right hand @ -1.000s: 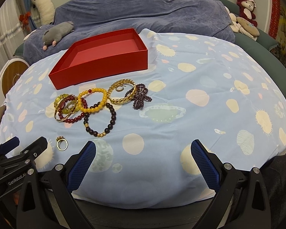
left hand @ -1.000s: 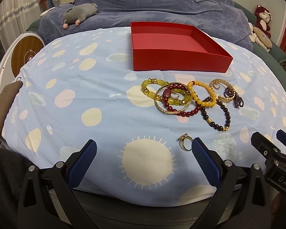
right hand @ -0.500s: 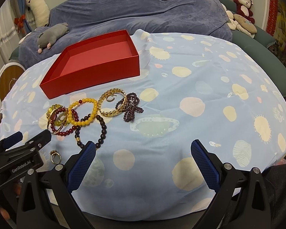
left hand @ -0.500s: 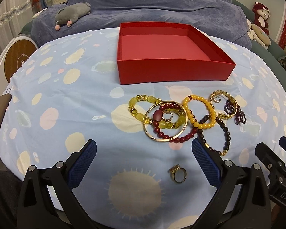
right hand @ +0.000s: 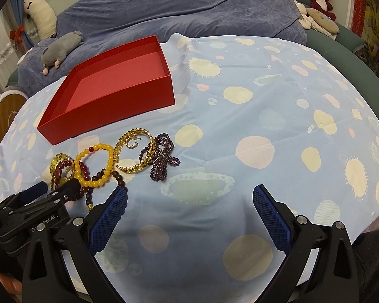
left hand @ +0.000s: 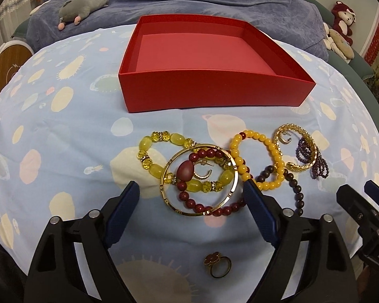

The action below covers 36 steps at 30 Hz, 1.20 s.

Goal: Organize jewelry
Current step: 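Move the left tool to the thin gold bangle while the right tool approaches the twisted gold bracelet, then grasp the thin gold bangle with the left tool while the right tool grasps the twisted gold bracelet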

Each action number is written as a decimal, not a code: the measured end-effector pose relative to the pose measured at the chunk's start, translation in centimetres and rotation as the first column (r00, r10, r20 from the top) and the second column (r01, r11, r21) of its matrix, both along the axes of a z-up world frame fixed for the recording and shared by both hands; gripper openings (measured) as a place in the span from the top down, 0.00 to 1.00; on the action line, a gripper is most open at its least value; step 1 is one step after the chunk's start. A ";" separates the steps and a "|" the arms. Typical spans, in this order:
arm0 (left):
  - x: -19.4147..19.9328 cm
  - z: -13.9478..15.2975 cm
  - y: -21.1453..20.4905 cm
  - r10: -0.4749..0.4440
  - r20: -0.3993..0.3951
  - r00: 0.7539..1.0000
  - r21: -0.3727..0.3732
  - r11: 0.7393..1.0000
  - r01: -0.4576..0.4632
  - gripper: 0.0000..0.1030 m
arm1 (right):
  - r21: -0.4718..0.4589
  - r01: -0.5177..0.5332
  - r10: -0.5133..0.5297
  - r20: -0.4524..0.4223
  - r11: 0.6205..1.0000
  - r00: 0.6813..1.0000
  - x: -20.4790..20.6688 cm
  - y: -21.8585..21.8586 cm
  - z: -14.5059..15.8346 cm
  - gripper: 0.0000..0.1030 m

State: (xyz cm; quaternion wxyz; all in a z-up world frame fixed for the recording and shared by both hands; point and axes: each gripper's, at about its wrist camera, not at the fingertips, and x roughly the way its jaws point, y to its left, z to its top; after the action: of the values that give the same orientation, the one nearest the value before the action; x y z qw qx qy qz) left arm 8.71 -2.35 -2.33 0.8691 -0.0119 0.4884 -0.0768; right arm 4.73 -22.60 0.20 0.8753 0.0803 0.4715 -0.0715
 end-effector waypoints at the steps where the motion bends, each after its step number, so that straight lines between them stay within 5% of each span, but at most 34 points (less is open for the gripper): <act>1: 0.1 0.1 0.1 0.001 0.003 1.000 -0.007 1.000 -0.001 0.31 | -0.003 -0.004 0.004 -0.001 1.000 1.000 0.1 0.1 0.0 0.07; 5: 0.2 0.3 0.3 -0.005 0.005 1.000 -0.037 0.999 0.005 0.45 | -0.013 -0.019 0.019 -0.003 1.000 1.000 0.4 0.5 0.1 0.07; 16: -0.1 1.7 1.3 0.011 0.029 1.000 -0.040 0.999 -0.010 0.45 | -0.022 -0.077 0.077 0.006 0.997 0.997 2.8 1.6 0.8 0.11; 28: 0.2 2.2 2.5 0.032 0.027 0.999 -0.027 0.999 -0.032 0.45 | -0.055 -0.163 0.159 -0.067 0.985 0.985 7.6 3.3 -0.6 0.60; 32: 0.6 2.2 2.3 0.030 0.023 0.999 -0.012 0.999 -0.030 0.45 | -0.072 -0.195 0.188 -0.094 0.978 0.978 8.2 4.0 -1.4 0.86; 36: 0.8 2.3 2.0 0.024 0.021 0.999 0.001 1.000 -0.024 0.45 | -0.085 -0.206 0.198 -0.093 0.975 0.976 7.9 4.2 -1.6 0.96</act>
State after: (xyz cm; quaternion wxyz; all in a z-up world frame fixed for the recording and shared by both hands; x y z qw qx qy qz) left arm 9.46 -0.35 0.02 0.8752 -0.0163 0.4790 -0.0662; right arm 12.66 -18.38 -1.38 0.8603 -0.0127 0.5095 -0.0074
